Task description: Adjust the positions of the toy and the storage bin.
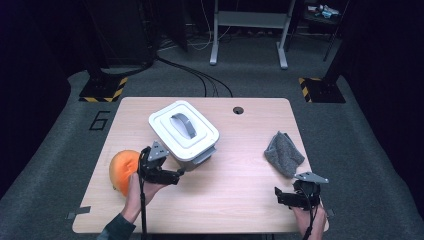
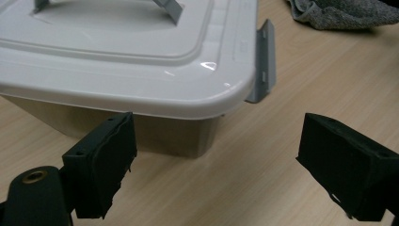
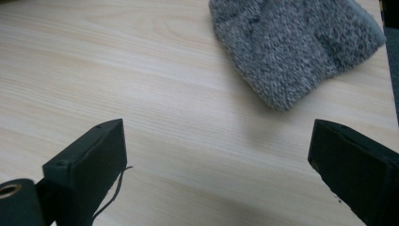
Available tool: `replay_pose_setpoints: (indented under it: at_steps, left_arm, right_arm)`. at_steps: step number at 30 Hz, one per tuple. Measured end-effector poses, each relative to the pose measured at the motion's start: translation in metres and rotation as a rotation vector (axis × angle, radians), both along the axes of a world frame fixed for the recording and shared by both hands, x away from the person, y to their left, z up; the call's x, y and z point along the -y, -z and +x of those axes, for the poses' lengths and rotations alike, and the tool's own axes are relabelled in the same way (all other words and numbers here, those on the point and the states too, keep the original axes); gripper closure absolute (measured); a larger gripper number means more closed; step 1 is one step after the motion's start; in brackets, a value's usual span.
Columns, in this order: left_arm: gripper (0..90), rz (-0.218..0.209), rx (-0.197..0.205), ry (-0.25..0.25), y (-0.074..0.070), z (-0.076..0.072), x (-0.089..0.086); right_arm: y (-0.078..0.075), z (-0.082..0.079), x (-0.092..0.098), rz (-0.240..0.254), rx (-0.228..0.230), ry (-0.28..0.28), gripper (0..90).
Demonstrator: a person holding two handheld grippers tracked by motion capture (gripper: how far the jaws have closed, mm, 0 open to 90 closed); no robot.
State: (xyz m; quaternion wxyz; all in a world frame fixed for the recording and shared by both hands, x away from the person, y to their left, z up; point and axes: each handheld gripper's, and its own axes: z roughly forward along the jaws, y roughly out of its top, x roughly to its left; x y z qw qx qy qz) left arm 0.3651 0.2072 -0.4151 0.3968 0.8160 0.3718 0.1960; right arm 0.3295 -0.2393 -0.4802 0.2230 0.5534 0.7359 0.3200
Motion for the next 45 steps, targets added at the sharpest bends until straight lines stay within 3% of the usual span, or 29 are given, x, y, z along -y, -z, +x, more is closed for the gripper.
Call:
replay_pose_setpoints:
  at_steps: [6,15,18,20,23,28,29,32,42,45]
  left_arm:
    - [11.6,0.032,-0.014,0.025,0.025,-0.014,0.011]
    - [11.5,0.065,-0.026,0.053,0.066,-0.026,0.018]
    - [11.5,0.097,-0.02,0.072,0.08,-0.029,0.022]
    - [11.4,0.095,-0.036,0.089,0.089,-0.03,0.022]
    - [11.4,0.107,-0.042,0.087,0.1,-0.029,0.021]
    - [11.4,0.13,-0.032,0.075,0.11,-0.028,0.018]
    - [11.3,0.105,-0.033,0.069,0.112,-0.028,0.017]
    - [11.2,0.081,-0.026,0.056,0.114,-0.029,0.015]
    - [11.1,0.067,-0.072,0.074,0.114,-0.024,0.01]
    - [11.1,0.071,-0.066,0.071,0.114,-0.024,0.011]
  right_arm:
    - [-0.008,0.008,-0.019,0.018,0.013,-0.074,4.4]
    - [-0.014,0.044,-0.052,0.025,0.023,-0.196,5.6]
    - [-0.017,0.057,-0.059,0.037,0.024,-0.214,5.4]
    - [-0.019,0.065,-0.064,0.064,0.013,-0.225,5.1]
    - [-0.023,0.074,-0.072,0.063,0.021,-0.238,5.0]
    - [-0.036,0.085,-0.086,0.06,0.041,-0.271,5.4]
    - [-0.038,0.087,-0.089,0.055,0.042,-0.274,5.4]
    - [-0.046,0.092,-0.096,0.056,0.051,-0.29,5.9]
    - [-0.07,0.12,-0.131,0.061,0.064,-0.342,11.6]
    - [-0.077,0.128,-0.143,0.062,0.075,-0.36,15.0]
